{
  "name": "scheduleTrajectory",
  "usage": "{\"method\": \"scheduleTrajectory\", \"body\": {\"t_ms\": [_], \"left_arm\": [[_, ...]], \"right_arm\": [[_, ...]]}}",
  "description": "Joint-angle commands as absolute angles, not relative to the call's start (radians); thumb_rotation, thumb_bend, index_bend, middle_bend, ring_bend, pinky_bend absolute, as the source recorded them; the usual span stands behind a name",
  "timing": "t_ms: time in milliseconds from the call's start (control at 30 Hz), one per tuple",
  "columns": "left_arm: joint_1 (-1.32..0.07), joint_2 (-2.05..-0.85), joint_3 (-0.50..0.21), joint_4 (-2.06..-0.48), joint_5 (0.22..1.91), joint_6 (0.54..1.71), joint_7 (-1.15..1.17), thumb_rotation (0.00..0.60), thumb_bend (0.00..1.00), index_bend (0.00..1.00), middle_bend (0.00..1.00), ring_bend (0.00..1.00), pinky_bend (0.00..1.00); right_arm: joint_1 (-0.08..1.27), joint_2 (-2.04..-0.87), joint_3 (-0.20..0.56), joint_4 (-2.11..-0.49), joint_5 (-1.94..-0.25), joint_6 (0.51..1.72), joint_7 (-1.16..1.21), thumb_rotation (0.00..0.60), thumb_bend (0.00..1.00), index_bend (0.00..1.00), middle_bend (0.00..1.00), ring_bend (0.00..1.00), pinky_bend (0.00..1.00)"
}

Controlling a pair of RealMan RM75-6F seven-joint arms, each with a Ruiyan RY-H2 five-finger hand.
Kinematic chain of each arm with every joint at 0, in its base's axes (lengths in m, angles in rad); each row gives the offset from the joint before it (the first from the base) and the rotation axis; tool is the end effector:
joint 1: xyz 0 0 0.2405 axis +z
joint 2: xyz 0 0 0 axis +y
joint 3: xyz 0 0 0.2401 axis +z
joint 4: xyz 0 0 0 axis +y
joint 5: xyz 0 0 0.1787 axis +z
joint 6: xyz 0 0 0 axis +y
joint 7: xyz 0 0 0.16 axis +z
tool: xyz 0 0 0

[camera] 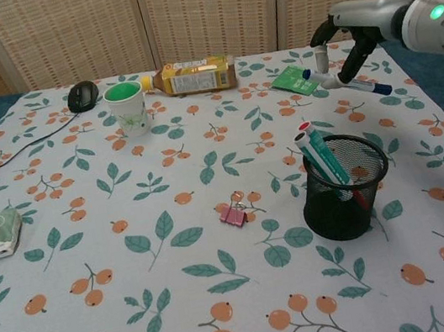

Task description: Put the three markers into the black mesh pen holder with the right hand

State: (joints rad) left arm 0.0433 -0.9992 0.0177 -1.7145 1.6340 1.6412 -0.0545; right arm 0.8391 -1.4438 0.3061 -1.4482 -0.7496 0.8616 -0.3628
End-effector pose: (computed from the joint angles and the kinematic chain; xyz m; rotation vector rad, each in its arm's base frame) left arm -0.2703 0.1448 0.2115 -1.3621 -0.8977 -0.9651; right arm -0.1410 -0.3968 0.0559 1.6324 -1.1384 0.8787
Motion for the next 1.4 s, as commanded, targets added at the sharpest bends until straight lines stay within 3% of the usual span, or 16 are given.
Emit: {"method": "scheduleTrajectory", "body": {"t_ms": [33, 433, 767, 1267, 1333, 1400], "left_arm": [[0.039, -1.004, 0.017, -1.719, 1.624, 1.628, -0.043, 0.600, 0.45, 0.00, 0.07, 0.05, 0.22], [0.033, -1.013, 0.014, -1.725, 1.612, 1.612, -0.017, 0.600, 0.45, 0.00, 0.07, 0.05, 0.22], [0.040, -1.004, 0.019, -1.725, 1.634, 1.636, -0.035, 0.600, 0.45, 0.00, 0.07, 0.05, 0.22], [0.052, -0.991, 0.016, -1.718, 1.637, 1.663, -0.067, 0.600, 0.45, 0.00, 0.07, 0.05, 0.22], [0.051, -0.991, 0.016, -1.718, 1.635, 1.660, -0.067, 0.600, 0.45, 0.00, 0.07, 0.05, 0.22], [0.050, -0.991, 0.015, -1.718, 1.634, 1.659, -0.067, 0.600, 0.45, 0.00, 0.07, 0.05, 0.22]], "right_arm": [[0.723, -1.262, 0.345, -1.709, -0.875, 0.937, -0.184, 0.600, 0.30, 0.62, 0.13, 0.00, 0.00], [0.581, -1.182, 0.309, -1.899, -1.071, 0.960, 0.139, 0.600, 0.30, 0.62, 0.14, 0.00, 0.00], [0.507, -1.350, 0.232, -1.811, -1.288, 1.072, 0.338, 0.600, 0.29, 0.62, 0.14, 0.00, 0.00], [0.494, -1.454, 0.162, -1.741, -1.347, 1.098, 0.332, 0.600, 0.29, 0.62, 0.14, 0.00, 0.00], [0.493, -1.457, 0.144, -1.719, -1.363, 1.090, 0.333, 0.600, 0.28, 0.58, 0.12, 0.00, 0.00], [0.496, -1.456, 0.131, -1.703, -1.374, 1.079, 0.324, 0.600, 0.25, 0.39, 0.05, 0.00, 0.00]]}}
